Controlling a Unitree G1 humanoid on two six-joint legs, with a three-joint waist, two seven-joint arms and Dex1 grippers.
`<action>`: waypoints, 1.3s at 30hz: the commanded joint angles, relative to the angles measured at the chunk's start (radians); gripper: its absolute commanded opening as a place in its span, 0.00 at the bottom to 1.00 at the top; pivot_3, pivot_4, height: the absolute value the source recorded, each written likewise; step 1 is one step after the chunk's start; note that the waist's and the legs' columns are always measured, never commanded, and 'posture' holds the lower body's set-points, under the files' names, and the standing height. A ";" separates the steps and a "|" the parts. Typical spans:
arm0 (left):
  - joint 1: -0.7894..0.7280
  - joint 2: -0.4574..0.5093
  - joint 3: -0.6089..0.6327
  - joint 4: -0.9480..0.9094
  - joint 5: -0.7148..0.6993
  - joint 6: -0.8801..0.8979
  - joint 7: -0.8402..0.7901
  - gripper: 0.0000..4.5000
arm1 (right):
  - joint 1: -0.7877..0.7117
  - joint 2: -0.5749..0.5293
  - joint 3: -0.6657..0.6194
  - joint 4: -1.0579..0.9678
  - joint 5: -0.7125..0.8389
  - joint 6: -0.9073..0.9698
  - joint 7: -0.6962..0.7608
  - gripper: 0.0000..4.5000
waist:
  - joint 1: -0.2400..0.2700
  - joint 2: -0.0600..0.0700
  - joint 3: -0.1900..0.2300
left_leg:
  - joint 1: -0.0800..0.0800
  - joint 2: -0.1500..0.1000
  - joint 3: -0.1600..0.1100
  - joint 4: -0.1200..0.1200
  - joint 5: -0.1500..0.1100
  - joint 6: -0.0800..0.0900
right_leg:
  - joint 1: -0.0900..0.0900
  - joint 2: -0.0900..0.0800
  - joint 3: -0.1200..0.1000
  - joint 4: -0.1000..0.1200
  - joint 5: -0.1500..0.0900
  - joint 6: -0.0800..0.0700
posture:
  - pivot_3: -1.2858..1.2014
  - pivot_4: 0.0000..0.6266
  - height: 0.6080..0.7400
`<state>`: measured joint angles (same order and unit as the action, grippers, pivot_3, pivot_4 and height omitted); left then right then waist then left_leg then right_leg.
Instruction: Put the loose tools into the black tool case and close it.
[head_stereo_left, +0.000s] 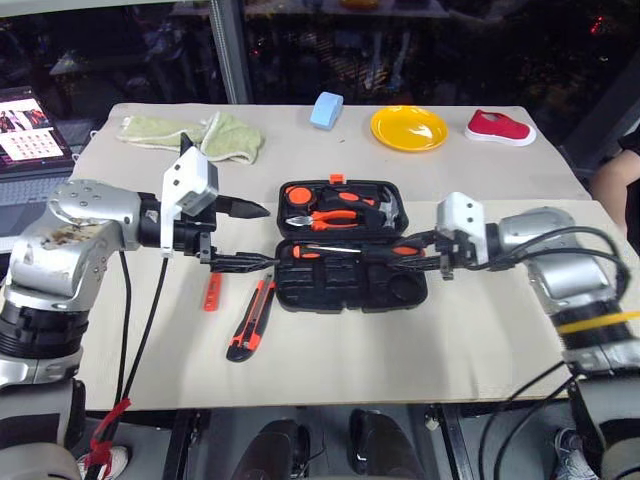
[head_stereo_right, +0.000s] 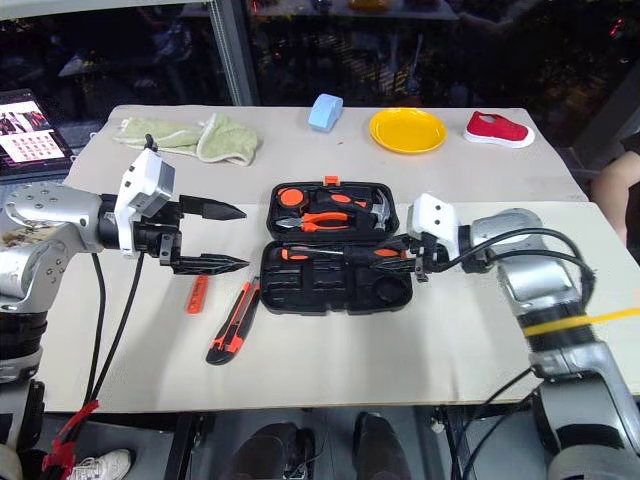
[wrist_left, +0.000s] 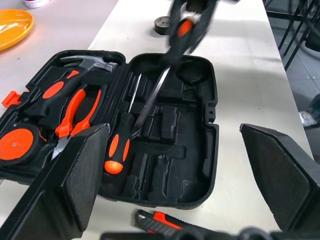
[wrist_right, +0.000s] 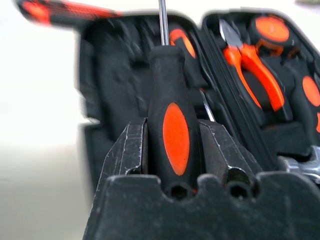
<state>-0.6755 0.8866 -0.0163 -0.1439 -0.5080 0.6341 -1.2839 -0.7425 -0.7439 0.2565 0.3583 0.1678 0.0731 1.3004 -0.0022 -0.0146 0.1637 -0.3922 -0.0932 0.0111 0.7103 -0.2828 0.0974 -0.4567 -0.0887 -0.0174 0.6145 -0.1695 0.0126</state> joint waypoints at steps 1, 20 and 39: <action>-0.001 0.026 0.036 -0.037 -0.020 0.003 -0.001 1.00 | -0.070 0.021 0.016 0.156 -0.078 -0.175 0.031 0.23 | -0.001 0.000 0.000 | 0.000 0.000 0.000 0.000 0.000 0.000 | 0.000 0.000 0.000 0.000 0.000 0.000 | 0.52 0.24 0.94; 0.014 0.037 0.028 -0.044 -0.025 -0.002 -0.002 1.00 | -0.189 0.126 0.005 0.440 -0.164 -0.342 0.030 0.23 | -0.013 0.000 0.000 | 0.001 0.000 -0.001 0.000 -0.002 -0.009 | 0.000 0.001 -0.001 0.001 0.001 -0.001 | 0.52 0.24 0.94; 0.008 0.034 0.006 -0.007 0.007 -0.040 -0.017 1.00 | -0.143 0.185 -0.100 0.155 -0.027 0.040 -0.014 0.84 | -0.012 0.001 0.000 | 0.001 0.000 -0.002 0.000 -0.002 -0.009 | 0.000 0.001 -0.001 0.001 0.001 -0.001 | 0.52 0.24 0.94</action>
<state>-0.6522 0.9130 -0.0193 -0.1510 -0.5104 0.6157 -1.2925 -0.8795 -0.5638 0.1713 0.5596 0.1331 0.0878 1.3128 -0.0141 -0.0139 0.1641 -0.3916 -0.0934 0.0092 0.7102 -0.2848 0.0879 -0.4568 -0.0878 -0.0179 0.6162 -0.1689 0.0113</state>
